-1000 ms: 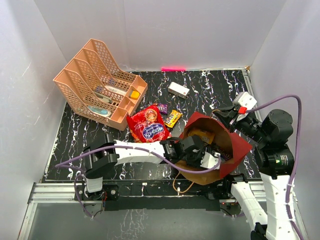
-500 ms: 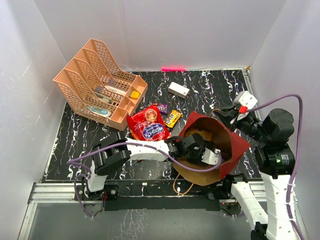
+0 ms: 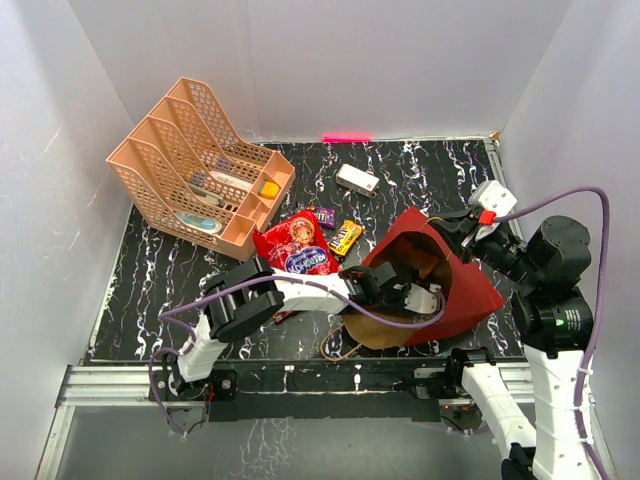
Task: Take the snacks out of the paper bag
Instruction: Take out the snack from the paper bag.
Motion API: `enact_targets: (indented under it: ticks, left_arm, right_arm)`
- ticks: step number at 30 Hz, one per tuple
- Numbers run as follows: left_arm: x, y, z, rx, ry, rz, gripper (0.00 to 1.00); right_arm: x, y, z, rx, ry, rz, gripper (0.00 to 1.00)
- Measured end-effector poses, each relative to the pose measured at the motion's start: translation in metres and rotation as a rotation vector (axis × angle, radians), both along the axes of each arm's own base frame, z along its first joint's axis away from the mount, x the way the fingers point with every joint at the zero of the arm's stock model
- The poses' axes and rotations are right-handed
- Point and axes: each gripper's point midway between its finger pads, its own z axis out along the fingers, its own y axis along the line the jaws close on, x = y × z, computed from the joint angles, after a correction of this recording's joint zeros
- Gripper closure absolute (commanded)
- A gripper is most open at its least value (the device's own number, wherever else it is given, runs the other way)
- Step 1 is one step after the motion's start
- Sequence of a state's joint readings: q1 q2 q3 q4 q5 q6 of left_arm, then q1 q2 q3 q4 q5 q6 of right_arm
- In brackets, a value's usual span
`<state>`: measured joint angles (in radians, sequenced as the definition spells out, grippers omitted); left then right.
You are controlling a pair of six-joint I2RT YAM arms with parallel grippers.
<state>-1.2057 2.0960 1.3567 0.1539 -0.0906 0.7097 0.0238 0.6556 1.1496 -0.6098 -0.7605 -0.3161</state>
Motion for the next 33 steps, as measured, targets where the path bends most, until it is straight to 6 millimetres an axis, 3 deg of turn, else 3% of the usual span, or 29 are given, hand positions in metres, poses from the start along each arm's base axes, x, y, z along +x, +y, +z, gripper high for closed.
enact_targets:
  ticks: [6,13,22,27,33]
  left_arm:
    - [0.008,0.0,-0.006,0.017,0.006,0.041,0.78]
    - [0.013,0.001,-0.006,0.03,0.022,0.068,0.99]
    - [0.012,0.005,0.006,0.01,0.054,0.105,1.0]
    - [0.003,0.014,0.038,-0.047,0.084,0.121,1.0]
    - [-0.014,0.029,0.091,-0.165,0.119,0.11,1.0]
  right_arm:
    - [0.001,-0.001,-0.001,-0.001,0.005,-0.009,0.92]
    - [0.003,-0.004,-0.004,-0.006,0.015,-0.029,0.92]
    - [0.006,-0.011,-0.003,-0.023,-0.003,-0.072,0.92]
    - [0.006,-0.018,-0.001,-0.026,-0.019,-0.119,0.92]
    - [0.01,-0.026,0.0,-0.029,-0.022,-0.174,0.92]
